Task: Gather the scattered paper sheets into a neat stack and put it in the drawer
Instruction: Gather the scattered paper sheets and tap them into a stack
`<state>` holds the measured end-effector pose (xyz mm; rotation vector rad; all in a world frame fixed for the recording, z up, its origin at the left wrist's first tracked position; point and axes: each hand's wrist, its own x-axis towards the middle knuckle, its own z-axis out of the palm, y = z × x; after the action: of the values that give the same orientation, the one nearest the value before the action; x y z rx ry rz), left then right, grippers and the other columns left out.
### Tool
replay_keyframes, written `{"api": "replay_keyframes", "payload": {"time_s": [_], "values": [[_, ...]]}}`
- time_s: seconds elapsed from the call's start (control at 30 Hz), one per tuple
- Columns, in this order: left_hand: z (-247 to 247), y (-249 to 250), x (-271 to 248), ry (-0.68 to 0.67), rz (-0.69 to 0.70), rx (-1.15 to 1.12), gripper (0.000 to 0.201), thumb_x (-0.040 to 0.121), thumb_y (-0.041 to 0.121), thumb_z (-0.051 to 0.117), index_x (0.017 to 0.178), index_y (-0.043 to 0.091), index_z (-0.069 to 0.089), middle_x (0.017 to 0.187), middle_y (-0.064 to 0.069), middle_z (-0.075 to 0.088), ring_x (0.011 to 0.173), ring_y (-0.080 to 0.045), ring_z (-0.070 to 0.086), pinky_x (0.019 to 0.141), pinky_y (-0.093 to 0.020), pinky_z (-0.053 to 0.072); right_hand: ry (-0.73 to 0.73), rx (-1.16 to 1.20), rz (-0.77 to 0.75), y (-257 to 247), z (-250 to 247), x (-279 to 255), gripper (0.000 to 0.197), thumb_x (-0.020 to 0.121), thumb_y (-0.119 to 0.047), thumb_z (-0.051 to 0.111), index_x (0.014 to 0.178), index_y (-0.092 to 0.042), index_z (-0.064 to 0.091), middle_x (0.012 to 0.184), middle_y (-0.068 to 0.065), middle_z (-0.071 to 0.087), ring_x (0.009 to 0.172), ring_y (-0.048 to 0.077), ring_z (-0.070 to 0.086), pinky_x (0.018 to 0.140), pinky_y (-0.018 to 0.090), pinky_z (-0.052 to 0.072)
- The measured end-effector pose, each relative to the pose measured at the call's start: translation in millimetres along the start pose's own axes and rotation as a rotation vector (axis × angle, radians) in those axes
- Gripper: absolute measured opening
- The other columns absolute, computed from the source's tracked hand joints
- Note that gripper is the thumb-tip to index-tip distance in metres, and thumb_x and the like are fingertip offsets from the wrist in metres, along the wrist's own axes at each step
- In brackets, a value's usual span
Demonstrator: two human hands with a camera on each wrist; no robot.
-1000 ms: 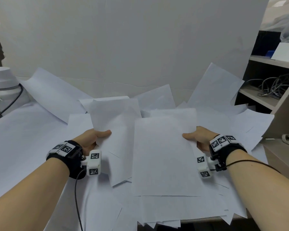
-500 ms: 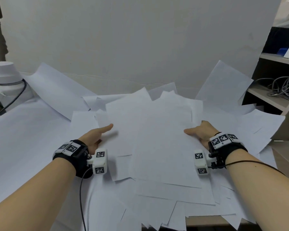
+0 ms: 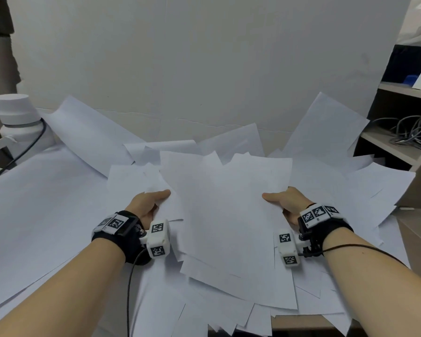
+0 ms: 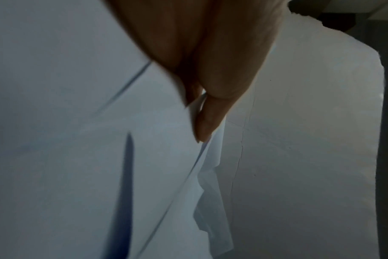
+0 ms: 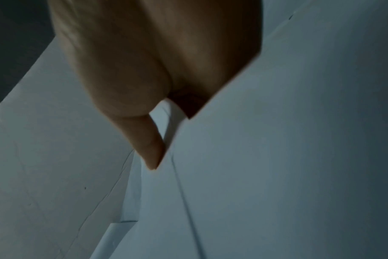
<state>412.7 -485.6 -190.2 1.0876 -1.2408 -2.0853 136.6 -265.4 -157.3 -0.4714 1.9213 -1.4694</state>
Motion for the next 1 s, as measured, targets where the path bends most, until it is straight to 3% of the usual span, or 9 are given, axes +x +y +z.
{"api": "replay_keyframes", "payload": {"time_s": [0.1, 0.2, 0.27, 0.37, 0.5, 0.73, 0.87, 0.93, 1.0], "values": [[-4.9, 0.4, 4.8, 0.054, 0.048, 0.051, 0.035, 0.093, -0.004, 0.06, 0.128, -0.003, 0.059, 0.118, -0.028, 0.068, 0.098, -0.04, 0.069, 0.084, -0.052, 0.058, -0.088, -0.115, 0.055, -2.8, -9.6, -3.2, 0.025, 0.089, -0.013, 0.072, 0.107, 0.002, 0.066, 0.092, 0.018, 0.073, 0.066, 0.03, 0.073, 0.047, 0.032, 0.055], [-13.2, 1.5, 10.3, 0.089, 0.069, 0.086, 0.043, 0.089, -0.007, 0.062, 0.131, 0.002, 0.058, 0.119, -0.028, 0.068, 0.108, -0.045, 0.066, 0.095, -0.061, 0.052, 0.039, -0.531, 0.058, -8.0, -17.9, 1.3, 0.027, 0.093, -0.025, 0.065, 0.083, -0.002, 0.055, 0.064, 0.012, 0.06, 0.055, 0.028, 0.06, 0.046, 0.026, 0.044], [-18.7, 1.4, 18.2, 0.098, 0.085, 0.142, 0.051, 0.084, -0.004, 0.07, 0.132, 0.005, 0.058, 0.117, -0.029, 0.069, 0.104, -0.045, 0.068, 0.095, -0.067, 0.049, 0.185, -0.678, -0.054, -8.0, -20.5, 8.3, 0.03, 0.094, -0.019, 0.057, 0.069, -0.007, 0.045, 0.063, 0.008, 0.05, 0.065, 0.026, 0.055, 0.052, 0.024, 0.037], [-17.0, 5.9, 15.9, 0.097, 0.109, 0.229, 0.034, 0.09, -0.007, 0.064, 0.123, 0.002, 0.063, 0.112, -0.028, 0.069, 0.093, -0.037, 0.066, 0.094, -0.055, 0.054, 0.322, -0.592, -0.158, -6.6, -23.8, 17.3, 0.027, 0.091, -0.014, 0.055, 0.066, -0.005, 0.047, 0.065, 0.008, 0.049, 0.065, 0.025, 0.048, 0.055, 0.027, 0.034], [-14.8, 9.8, 12.6, 0.088, 0.137, 0.284, 0.025, 0.094, -0.006, 0.061, 0.113, 0.01, 0.064, 0.091, -0.015, 0.067, 0.075, -0.03, 0.063, 0.065, -0.034, 0.053, 0.189, -0.507, -0.193, -8.4, -25.1, 21.9, 0.032, 0.093, -0.013, 0.057, 0.064, -0.007, 0.046, 0.061, 0.01, 0.046, 0.059, 0.023, 0.045, 0.057, 0.029, 0.034], [-19.9, 4.2, 15.6, 0.1, 0.117, 0.276, 0.016, 0.086, 0.007, 0.071, 0.1, 0.015, 0.071, 0.09, -0.016, 0.063, 0.08, -0.03, 0.058, 0.074, -0.04, 0.045, 0.233, -0.335, -0.163, -2.0, -17.6, 25.2, 0.027, 0.088, -0.026, 0.062, 0.075, -0.004, 0.055, 0.07, 0.013, 0.053, 0.067, 0.033, 0.058, 0.063, 0.037, 0.047], [-17.5, 4.5, 16.6, 0.129, 0.154, 0.193, 0.018, 0.089, 0.0, 0.067, 0.104, 0.009, 0.071, 0.086, -0.014, 0.07, 0.079, -0.029, 0.065, 0.079, -0.042, 0.054, -0.034, -0.153, 0.046, -3.9, -3.9, -1.9, 0.026, 0.087, -0.021, 0.075, 0.1, -0.001, 0.063, 0.083, 0.015, 0.064, 0.045, 0.02, 0.057, 0.044, 0.026, 0.046], [-11.9, 3.0, 17.3, 0.158, 0.169, 0.177, 0.011, 0.092, -0.001, 0.065, 0.097, 0.008, 0.068, 0.079, -0.01, 0.072, 0.073, -0.028, 0.067, 0.07, -0.037, 0.058, -0.188, -0.149, 0.076, -0.4, -0.5, -6.0, 0.031, 0.085, -0.008, 0.075, 0.113, 0.001, 0.065, 0.102, 0.018, 0.072, 0.073, 0.027, 0.073, 0.066, 0.041, 0.061], [-4.6, 2.0, 17.0, 0.161, 0.164, 0.18, 0.01, 0.091, 0.0, 0.067, 0.09, 0.009, 0.066, 0.089, -0.016, 0.072, 0.081, -0.031, 0.067, 0.08, -0.046, 0.058, -0.248, -0.187, 0.092, 1.3, 7.8, -7.0, 0.035, 0.084, -0.002, 0.074, 0.117, -0.002, 0.065, 0.111, 0.019, 0.072, 0.102, 0.037, 0.07, 0.092, 0.057, 0.053]]}}
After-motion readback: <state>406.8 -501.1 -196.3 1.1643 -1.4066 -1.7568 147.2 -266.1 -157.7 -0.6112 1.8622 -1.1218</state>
